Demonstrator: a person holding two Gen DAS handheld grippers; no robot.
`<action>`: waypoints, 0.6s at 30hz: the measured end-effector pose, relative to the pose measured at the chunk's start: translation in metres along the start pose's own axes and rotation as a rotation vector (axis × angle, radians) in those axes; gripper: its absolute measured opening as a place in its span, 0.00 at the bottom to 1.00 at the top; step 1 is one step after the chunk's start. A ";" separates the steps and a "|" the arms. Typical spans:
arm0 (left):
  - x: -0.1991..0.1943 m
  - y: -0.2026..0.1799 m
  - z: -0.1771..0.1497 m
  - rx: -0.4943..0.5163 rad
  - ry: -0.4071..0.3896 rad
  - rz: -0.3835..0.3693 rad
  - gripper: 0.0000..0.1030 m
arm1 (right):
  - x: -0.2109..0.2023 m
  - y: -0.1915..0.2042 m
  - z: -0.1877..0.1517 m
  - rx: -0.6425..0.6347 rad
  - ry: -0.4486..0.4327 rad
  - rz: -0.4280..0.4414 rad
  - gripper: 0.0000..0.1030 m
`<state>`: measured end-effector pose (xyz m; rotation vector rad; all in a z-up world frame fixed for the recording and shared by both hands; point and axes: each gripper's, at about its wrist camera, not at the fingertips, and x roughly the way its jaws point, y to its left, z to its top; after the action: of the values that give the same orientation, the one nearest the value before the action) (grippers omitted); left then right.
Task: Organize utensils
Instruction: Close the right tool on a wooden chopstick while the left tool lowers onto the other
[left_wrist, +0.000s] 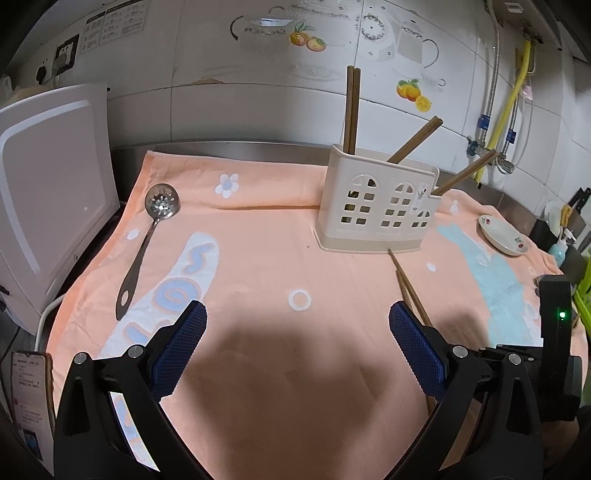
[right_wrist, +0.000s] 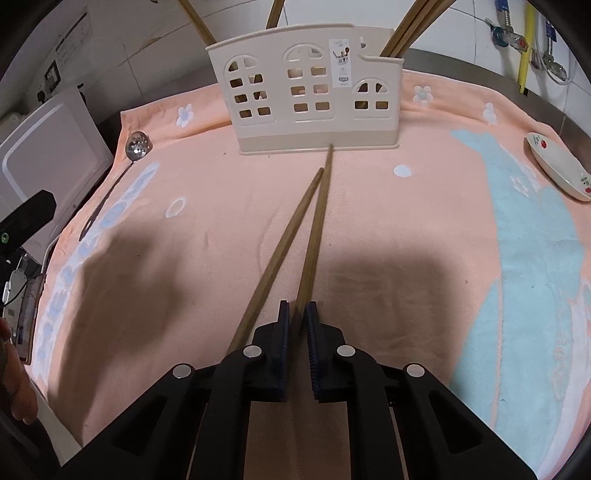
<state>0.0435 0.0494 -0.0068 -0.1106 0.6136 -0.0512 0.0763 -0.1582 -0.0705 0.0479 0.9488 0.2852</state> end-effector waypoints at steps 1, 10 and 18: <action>0.000 0.000 -0.001 0.000 0.000 -0.001 0.95 | -0.003 -0.002 0.000 -0.002 -0.007 0.002 0.08; -0.001 -0.021 -0.012 0.032 0.037 -0.045 0.95 | -0.036 -0.013 -0.006 -0.063 -0.117 0.002 0.07; 0.002 -0.057 -0.033 0.073 0.096 -0.141 0.94 | -0.069 -0.026 -0.009 -0.113 -0.243 0.001 0.07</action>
<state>0.0249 -0.0107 -0.0282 -0.0808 0.6980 -0.2167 0.0370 -0.2019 -0.0247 -0.0200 0.6903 0.3258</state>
